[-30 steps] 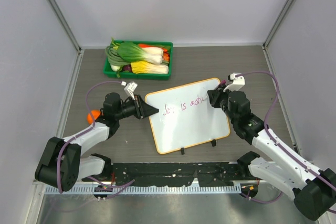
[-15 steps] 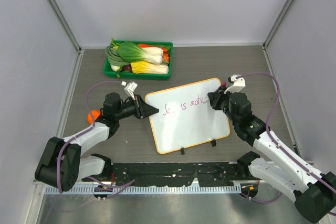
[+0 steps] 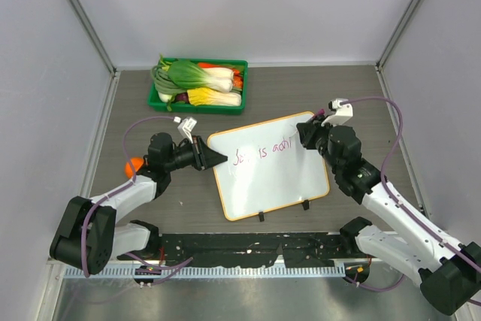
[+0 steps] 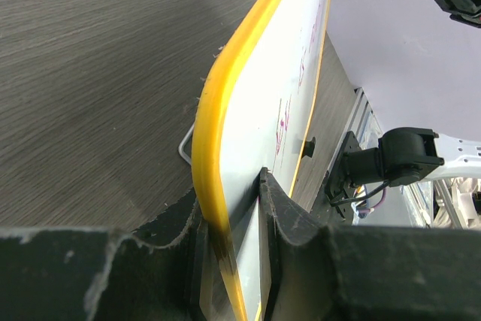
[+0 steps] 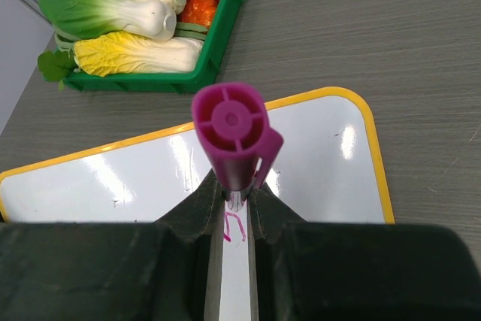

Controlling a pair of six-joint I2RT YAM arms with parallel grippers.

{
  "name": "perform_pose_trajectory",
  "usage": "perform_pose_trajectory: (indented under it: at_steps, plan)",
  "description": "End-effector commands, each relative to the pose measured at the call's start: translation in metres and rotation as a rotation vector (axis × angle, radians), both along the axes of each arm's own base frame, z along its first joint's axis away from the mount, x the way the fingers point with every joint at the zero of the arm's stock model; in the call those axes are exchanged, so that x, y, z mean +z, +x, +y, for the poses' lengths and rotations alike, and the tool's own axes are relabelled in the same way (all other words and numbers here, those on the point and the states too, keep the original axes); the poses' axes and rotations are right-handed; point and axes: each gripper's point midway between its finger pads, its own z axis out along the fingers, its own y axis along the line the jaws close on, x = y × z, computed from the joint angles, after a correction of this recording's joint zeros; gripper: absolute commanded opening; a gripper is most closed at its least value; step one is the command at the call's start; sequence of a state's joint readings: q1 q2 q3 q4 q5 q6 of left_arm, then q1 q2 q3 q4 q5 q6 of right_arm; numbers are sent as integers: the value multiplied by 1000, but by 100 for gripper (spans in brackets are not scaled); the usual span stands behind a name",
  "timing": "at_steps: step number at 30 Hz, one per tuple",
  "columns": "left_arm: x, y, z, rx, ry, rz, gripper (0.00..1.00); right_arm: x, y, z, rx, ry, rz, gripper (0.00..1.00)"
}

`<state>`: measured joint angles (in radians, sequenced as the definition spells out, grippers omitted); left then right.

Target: Write a sentence on the whiteboard

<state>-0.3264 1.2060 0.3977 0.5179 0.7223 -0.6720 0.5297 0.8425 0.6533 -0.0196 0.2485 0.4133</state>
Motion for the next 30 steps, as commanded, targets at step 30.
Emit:
perform_pose_trajectory:
  at_steps: [30]
  plan:
    - [-39,9,19,77,172,-36,0,-1,4,-11,-62,11,-14,1]
